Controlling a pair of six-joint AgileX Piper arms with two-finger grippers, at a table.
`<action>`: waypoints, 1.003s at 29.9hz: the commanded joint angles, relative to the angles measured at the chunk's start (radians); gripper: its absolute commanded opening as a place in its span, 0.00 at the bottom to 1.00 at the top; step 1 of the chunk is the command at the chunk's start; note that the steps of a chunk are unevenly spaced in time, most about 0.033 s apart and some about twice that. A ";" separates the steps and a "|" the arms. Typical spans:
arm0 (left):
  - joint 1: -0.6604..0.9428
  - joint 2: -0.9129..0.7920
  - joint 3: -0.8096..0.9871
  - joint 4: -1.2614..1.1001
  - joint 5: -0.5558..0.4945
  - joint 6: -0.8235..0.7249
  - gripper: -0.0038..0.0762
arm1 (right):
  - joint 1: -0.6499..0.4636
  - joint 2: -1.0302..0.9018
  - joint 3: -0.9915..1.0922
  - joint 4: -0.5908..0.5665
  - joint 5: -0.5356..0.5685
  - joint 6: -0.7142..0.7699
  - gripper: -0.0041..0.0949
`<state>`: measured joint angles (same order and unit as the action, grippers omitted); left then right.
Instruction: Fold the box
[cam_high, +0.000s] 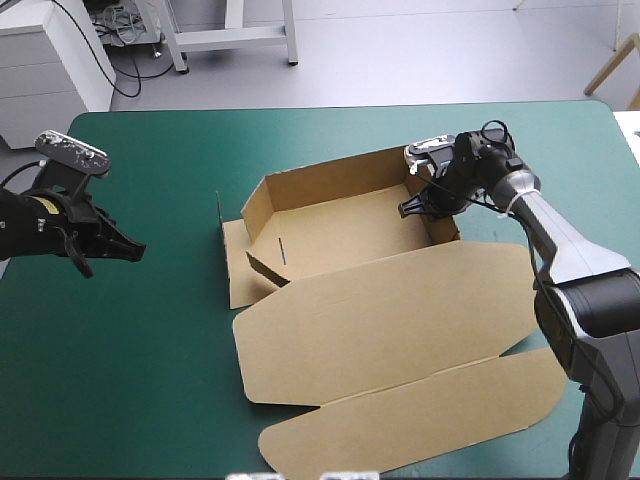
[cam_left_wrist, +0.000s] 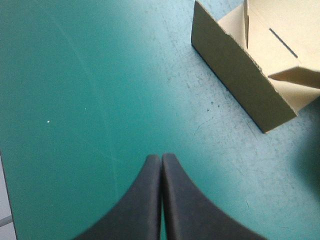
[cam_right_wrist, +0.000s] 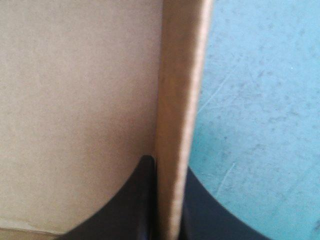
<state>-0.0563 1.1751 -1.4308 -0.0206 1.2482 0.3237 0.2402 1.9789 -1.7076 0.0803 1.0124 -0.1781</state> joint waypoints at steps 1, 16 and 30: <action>-0.001 -0.021 -0.025 -0.013 -0.032 -0.010 0.04 | -0.002 -0.059 -0.032 0.008 -0.009 -0.004 0.02; -0.001 -0.021 -0.025 -0.013 -0.025 -0.036 0.04 | -0.072 -0.148 -0.079 0.056 0.114 -0.056 0.02; -0.001 -0.009 -0.025 -0.038 -0.034 -0.070 0.04 | -0.327 -0.450 -0.086 0.295 0.192 -0.191 0.02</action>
<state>-0.0563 1.1764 -1.4308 -0.0429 1.2482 0.2803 -0.0545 1.6277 -1.7579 0.3201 1.2258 -0.3454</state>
